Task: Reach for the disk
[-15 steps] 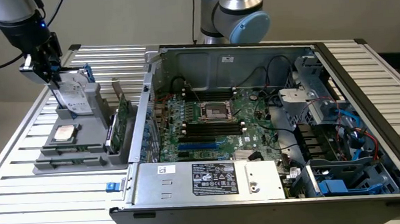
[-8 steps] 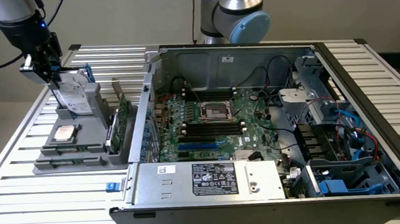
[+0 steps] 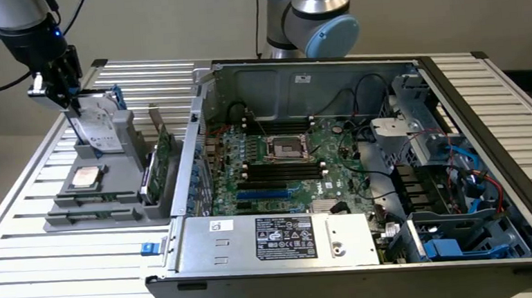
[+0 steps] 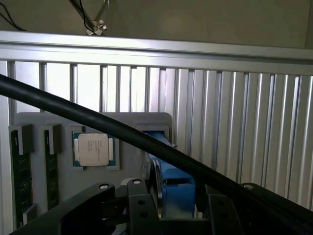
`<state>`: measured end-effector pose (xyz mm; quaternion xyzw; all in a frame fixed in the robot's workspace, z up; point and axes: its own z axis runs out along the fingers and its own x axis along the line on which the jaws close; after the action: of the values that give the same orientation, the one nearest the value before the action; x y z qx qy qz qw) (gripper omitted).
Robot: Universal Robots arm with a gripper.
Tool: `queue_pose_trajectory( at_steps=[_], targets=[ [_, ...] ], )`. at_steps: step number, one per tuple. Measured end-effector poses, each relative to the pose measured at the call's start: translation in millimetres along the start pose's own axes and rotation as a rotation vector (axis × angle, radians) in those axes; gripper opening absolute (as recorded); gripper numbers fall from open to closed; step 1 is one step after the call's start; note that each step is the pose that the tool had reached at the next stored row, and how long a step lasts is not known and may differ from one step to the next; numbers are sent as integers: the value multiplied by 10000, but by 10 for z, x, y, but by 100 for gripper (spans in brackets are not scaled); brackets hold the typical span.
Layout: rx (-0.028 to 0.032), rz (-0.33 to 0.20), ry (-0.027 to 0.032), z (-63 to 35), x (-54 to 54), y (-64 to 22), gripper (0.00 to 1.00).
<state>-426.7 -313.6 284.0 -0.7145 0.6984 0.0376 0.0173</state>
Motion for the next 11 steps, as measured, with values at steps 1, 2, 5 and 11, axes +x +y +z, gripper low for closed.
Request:
queue_pose_trajectory(
  at_steps=[1,2,5,11],
  targets=[
    [1,0,-1,0,0,0,45],
    [1,1,-1,0,0,0,38],
    [1,1,-1,0,0,0,38],
    [1,1,-1,-2,31,1,38]
  ],
)
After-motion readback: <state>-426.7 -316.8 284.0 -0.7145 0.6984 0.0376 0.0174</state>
